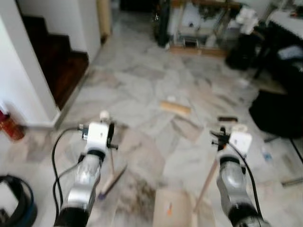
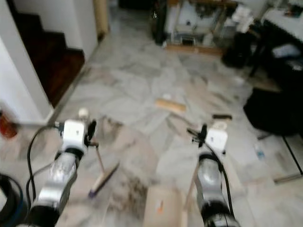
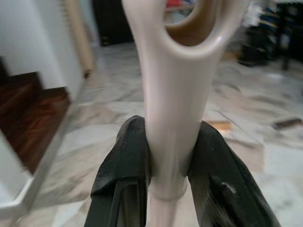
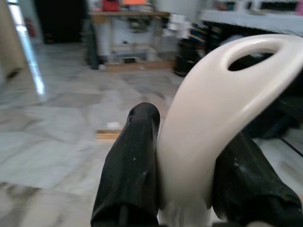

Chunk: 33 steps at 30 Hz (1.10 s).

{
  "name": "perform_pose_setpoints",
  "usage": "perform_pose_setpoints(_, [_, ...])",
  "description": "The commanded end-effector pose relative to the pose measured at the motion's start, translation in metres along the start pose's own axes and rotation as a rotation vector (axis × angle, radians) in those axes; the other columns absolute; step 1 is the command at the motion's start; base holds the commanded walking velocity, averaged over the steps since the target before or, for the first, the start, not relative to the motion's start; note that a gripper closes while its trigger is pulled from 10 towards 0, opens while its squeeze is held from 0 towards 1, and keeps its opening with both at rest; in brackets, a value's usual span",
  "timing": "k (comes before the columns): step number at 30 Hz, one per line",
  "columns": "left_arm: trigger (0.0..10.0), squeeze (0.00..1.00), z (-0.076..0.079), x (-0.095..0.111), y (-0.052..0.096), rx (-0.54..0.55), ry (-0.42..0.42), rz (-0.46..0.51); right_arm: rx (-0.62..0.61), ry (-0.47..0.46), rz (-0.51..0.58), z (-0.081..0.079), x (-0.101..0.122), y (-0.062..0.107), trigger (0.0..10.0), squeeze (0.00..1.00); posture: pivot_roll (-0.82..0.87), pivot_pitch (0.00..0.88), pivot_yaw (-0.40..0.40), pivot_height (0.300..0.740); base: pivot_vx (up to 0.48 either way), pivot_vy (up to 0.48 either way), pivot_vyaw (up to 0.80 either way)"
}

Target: Sweep floor

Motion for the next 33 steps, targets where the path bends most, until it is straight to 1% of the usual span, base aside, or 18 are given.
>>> perform_pose_setpoints(1, [10.0, 0.00, 0.006, 0.011, -0.004, -0.015, 0.001, 0.046, -0.023, 0.001, 0.027, 0.008, 0.007, -0.004, 10.0, 0.00, 0.11, 0.000, -0.048, 0.740, 0.000, 0.000, -0.78])
perform_pose_setpoints(12, [10.0, 0.00, 0.003, 0.009, -0.002, 0.006, 0.014, 0.042, -0.018, 0.004, 0.049, 0.007, 0.010, -0.004, 10.0, 0.00, 0.10, 0.000, -0.047, 0.740, 0.000, 0.000, 0.00])
perform_pose_setpoints(24, [10.0, 0.00, -0.001, 0.011, -0.003, 0.022, 0.007, 0.044, -0.018, -0.003, 0.053, 0.006, 0.011, -0.003, 10.0, 0.00, 0.10, 0.006, -0.049, 0.740, 0.278, 0.000, 0.00])
perform_pose_setpoints(26, [10.0, 0.00, -0.005, 0.012, -0.004, 0.041, 0.006, 0.048, -0.013, -0.003, 0.056, 0.004, 0.013, -0.004, 10.0, 0.00, 0.10, 0.012, -0.053, 0.740, 0.317, 0.000, 0.00])
perform_pose_setpoints(33, [10.0, 0.00, -0.005, 0.012, -0.003, 0.042, 0.007, 0.048, -0.015, -0.005, 0.061, 0.006, 0.014, -0.005, 10.0, 0.00, 0.10, 0.010, -0.055, 0.740, 0.327, 0.000, 0.00])
Point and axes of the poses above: a point about 5 cm out from each wrist's last joint towards the gripper, its own y axis pointing back from the gripper into the wrist, its own x axis along the axis of the wrist's last joint, z = x × y, the point moved 5 cm from there along -y, pointing out of the wrist towards the gripper, and after that the axes turned 12 degrees about y, right-handed, at the moved point
